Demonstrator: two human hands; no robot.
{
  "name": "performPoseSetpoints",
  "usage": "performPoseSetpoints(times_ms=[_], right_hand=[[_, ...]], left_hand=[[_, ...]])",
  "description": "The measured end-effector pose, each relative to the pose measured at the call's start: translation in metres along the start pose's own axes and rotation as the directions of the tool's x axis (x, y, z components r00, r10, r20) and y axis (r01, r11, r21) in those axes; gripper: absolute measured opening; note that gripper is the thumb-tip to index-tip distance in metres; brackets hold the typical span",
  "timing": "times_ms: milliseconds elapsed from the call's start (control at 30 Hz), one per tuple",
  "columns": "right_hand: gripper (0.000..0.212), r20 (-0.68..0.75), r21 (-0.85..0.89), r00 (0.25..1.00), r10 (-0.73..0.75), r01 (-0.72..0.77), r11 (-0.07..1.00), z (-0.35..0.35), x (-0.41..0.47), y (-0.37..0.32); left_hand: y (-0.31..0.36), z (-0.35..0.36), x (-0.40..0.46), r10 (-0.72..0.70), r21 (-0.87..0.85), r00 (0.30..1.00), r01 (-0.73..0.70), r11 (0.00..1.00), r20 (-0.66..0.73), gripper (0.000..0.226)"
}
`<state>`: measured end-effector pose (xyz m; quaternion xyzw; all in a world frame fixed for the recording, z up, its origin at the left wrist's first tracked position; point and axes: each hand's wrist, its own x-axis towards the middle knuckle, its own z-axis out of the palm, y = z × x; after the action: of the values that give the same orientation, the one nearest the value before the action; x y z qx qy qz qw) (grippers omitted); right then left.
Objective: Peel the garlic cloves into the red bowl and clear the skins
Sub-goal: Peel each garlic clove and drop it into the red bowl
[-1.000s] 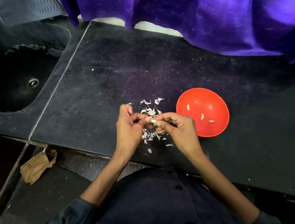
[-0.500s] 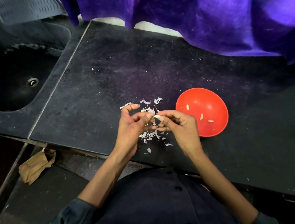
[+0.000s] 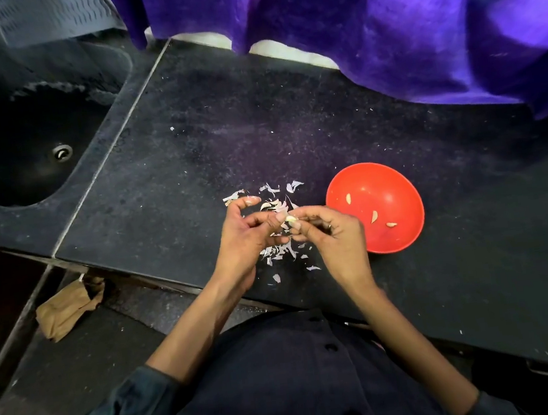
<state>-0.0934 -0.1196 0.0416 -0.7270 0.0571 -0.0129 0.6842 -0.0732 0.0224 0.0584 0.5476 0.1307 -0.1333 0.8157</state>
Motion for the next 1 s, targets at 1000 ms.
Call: performPoseSetpoints(times_ms=[1000], right_hand=[[0.048, 0.030, -0.409, 0.992, -0.121, 0.123, 0.904, -0.003, -0.004, -0.011]], left_hand=[[-0.005, -0.001, 0.004, 0.121, 0.176, 0.987, -0.102, 0.979, -0.104, 0.033]])
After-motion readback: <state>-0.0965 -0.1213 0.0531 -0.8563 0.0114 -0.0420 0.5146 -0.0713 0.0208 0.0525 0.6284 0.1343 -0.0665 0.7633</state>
